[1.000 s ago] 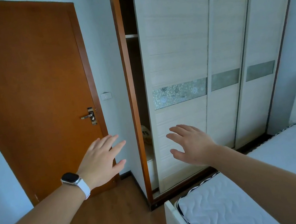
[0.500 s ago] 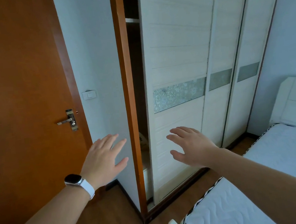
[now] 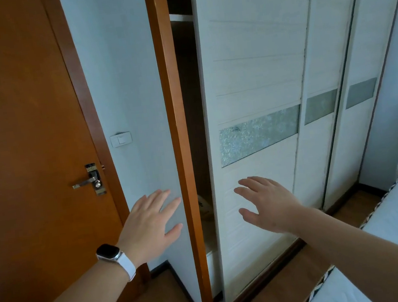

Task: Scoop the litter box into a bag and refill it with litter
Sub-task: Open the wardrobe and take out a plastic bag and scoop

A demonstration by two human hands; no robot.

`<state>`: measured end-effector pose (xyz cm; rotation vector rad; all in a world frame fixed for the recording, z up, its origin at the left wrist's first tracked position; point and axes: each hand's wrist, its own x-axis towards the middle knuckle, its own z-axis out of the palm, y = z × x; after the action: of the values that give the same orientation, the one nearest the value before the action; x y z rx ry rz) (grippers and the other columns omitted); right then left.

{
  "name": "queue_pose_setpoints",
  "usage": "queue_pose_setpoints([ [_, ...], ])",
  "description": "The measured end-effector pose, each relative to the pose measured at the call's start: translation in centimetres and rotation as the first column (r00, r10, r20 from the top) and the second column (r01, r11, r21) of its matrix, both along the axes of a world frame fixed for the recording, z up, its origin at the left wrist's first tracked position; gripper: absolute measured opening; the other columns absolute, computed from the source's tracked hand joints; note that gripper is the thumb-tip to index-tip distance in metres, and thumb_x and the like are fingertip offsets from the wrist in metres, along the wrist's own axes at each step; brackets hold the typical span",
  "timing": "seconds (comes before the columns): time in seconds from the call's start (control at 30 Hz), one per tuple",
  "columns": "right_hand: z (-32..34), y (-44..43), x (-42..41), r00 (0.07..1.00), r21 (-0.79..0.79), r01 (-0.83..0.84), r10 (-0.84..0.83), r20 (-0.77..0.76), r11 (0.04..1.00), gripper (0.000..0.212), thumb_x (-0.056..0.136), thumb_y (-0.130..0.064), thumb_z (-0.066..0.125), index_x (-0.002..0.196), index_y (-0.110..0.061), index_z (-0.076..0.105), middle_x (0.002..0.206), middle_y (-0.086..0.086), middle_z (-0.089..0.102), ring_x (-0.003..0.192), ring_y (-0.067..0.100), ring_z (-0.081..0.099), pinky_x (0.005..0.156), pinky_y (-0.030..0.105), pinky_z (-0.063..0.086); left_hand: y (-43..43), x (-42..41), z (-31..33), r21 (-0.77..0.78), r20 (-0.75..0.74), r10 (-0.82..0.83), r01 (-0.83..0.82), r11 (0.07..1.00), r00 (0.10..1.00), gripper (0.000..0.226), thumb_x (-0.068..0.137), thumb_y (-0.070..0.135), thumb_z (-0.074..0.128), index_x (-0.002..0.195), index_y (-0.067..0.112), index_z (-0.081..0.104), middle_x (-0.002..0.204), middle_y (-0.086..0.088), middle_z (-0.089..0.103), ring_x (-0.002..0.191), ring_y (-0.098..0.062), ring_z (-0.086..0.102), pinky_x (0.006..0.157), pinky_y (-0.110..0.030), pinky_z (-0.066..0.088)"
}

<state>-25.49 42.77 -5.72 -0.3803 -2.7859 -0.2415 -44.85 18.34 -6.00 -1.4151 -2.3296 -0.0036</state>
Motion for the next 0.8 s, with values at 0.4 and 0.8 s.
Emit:
queue_pose_setpoints([
  [0.4, 0.9, 16.3, -13.0, 0.990, 0.049, -0.115, 0.118, -0.081, 0.992, 0.050, 0.086, -0.051, 0.045, 0.124, -0.021, 0.059, 0.130, 0.003, 0.060, 0.121, 0.026, 0.056, 0.100, 0.040, 0.047, 18.5, -8.4, 4.1, 0.058, -0.069, -0.050, 0.054, 0.997, 0.996, 0.059, 0.090, 0.060, 0.042, 0.141, 0.032, 0.045, 0.149, 0.000, 0.043, 0.139, -0.024, 0.038, 0.109, -0.038, 0.022],
  [0.8, 1.2, 22.0, -21.0, 0.957, 0.000, -0.103, 0.099, -0.271, 0.995, 0.056, 0.087, -0.048, 0.040, 0.134, -0.019, 0.048, 0.143, 0.008, 0.051, 0.131, 0.029, 0.048, 0.105, 0.044, 0.044, 31.0, -13.8, 10.1, 0.282, -0.097, -0.041, 0.067, 0.957, 0.994, 0.061, 0.094, 0.054, 0.037, 0.150, 0.034, 0.022, 0.161, 0.003, 0.016, 0.148, -0.020, 0.010, 0.113, -0.036, 0.022],
])
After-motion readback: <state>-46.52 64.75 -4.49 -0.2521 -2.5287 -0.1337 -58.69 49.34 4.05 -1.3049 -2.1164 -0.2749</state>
